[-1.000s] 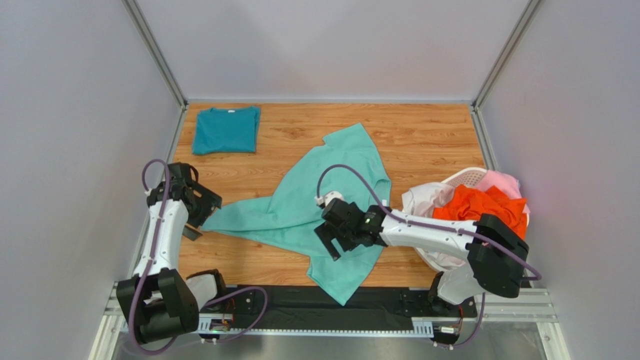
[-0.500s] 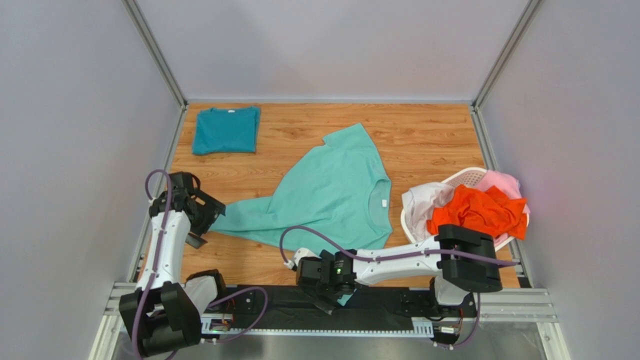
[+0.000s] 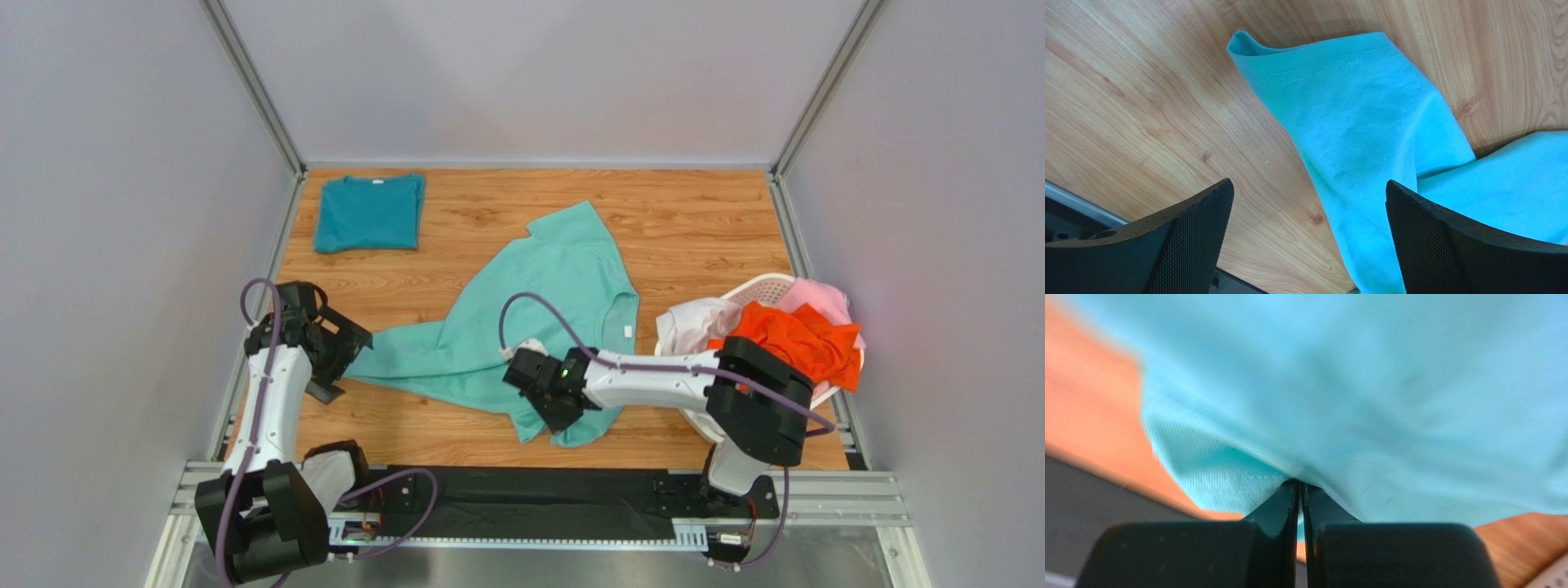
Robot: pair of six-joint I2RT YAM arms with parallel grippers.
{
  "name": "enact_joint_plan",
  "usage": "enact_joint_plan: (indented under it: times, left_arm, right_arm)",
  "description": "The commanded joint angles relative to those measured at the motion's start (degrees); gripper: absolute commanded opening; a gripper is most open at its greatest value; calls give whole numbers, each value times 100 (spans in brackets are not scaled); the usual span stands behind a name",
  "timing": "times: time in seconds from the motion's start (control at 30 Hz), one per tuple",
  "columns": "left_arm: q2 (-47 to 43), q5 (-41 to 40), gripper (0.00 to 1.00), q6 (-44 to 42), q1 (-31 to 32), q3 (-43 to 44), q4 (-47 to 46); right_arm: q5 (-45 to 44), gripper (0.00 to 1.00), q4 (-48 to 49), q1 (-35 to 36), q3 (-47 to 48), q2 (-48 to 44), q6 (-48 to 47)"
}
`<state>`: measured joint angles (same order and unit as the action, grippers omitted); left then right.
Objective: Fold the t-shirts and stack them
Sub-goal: Flatten the tshirt out
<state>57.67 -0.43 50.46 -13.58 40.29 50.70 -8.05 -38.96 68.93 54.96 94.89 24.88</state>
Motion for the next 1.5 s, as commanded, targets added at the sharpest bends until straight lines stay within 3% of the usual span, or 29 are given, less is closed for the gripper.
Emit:
enact_joint_plan:
  times: [0.0, 0.3, 0.53, 0.67, 0.73, 1.03, 1.1, 1.27, 1.3, 1.47]
  left_arm:
    - [121, 315, 100, -62, -21, -39, -227]
    - [157, 631, 100, -291, -30, -276, -253]
    - [-651, 1316, 100, -300, 144, -1067, -227]
    - [-1090, 1107, 100, 174, 1337, -1278, -245]
    - [-1117, 1071, 100, 297, 1577, -1305, -175]
    - [-1390, 614, 70, 386, 1675, -1577, 81]
    - [-1399, 561, 57, 395, 1675, -1586, 81]
    - [-1171, 359, 54, 368, 1675, -1569, -60]
    - [-1101, 324, 48, 325, 1675, -1551, -95]
    - [-591, 105, 47, 219, 1675, -1401, -227]
  right_arm:
    - [-504, 0, 55, -1044, 190, 134, -211]
    - [-197, 0, 310, -3383, 1568, 1284, -370]
    - [172, 0, 327, -3579, 1975, 1542, -731]
    - [252, 0, 363, -3579, 1861, 1401, -704]
    - [252, 0, 389, -3579, 1817, 1304, -687]
    - [243, 1, 424, -3579, 1413, 979, -537]
    - [217, 1, 442, -3579, 1342, 909, -502]
    - [261, 1, 468, -3579, 1228, 785, -476]
    - [243, 1, 477, -3579, 1210, 768, -476]
    - [243, 1, 477, -3588, 1157, 715, -476]
